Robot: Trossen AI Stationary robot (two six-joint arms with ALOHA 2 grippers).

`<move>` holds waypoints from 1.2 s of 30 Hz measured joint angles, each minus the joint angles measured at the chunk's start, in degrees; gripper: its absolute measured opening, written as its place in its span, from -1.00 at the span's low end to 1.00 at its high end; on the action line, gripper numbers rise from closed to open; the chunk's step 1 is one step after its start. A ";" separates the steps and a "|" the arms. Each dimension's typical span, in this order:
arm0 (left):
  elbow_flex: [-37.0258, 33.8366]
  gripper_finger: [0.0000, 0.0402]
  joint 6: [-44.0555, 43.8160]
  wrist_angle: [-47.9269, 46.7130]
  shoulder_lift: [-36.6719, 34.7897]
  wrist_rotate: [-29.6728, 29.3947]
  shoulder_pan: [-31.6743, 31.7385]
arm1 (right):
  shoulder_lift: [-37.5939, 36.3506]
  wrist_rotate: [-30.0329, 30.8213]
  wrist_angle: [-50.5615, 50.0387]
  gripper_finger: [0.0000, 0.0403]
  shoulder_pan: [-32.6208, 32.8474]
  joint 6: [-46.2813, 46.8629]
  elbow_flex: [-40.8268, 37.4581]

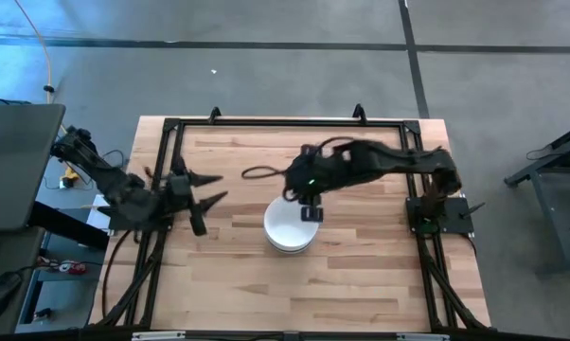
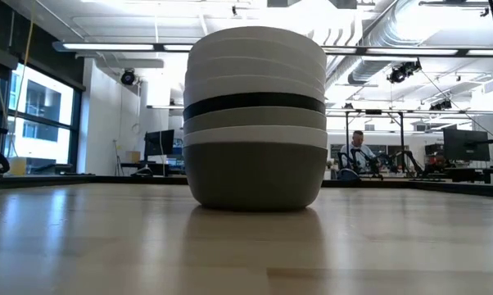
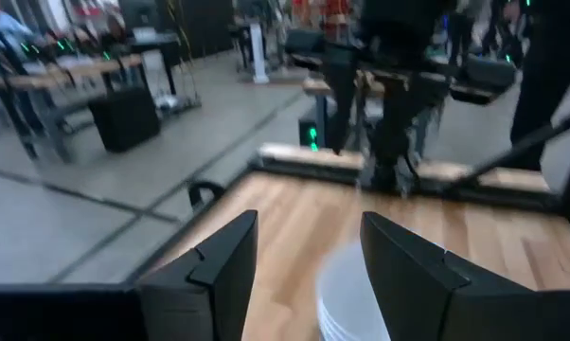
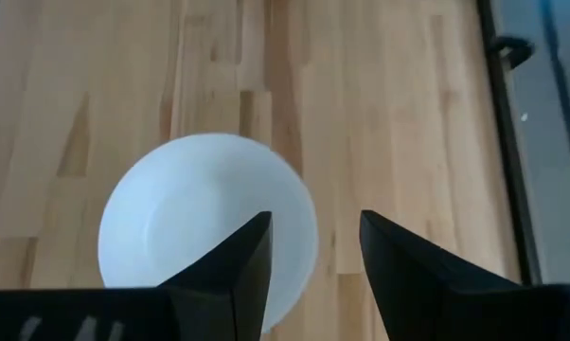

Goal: Nest bowls inside each other
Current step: Return to Home Position

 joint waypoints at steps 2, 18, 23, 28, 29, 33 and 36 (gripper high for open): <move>0.00 -0.12 3.65 1.51 -2.62 -0.70 0.38 | -2.28 0.20 -0.07 -0.24 -0.53 -0.29 -0.04; 0.00 -0.12 32.98 13.05 -16.69 3.17 12.22 | -17.17 14.82 0.90 -0.24 -2.32 -5.34 -0.04; 0.00 -0.12 34.94 14.66 -19.48 12.11 21.72 | -21.25 15.70 3.78 -0.24 -5.22 -8.39 -0.04; 0.00 -0.12 31.52 12.66 -20.58 21.36 30.12 | -24.14 14.79 5.36 -0.24 -8.27 -10.00 -0.04; 0.00 -0.12 30.23 11.36 -20.56 23.27 31.50 | -24.48 14.14 5.33 -0.24 -8.75 -10.33 -0.04; 0.00 -0.12 25.37 5.02 -20.16 28.82 36.78 | -25.19 11.65 5.04 -0.24 -10.21 -12.53 -0.09; -0.02 -0.12 23.29 2.18 -20.12 32.36 40.65 | -26.25 11.50 5.00 -0.24 -11.55 -14.40 -0.09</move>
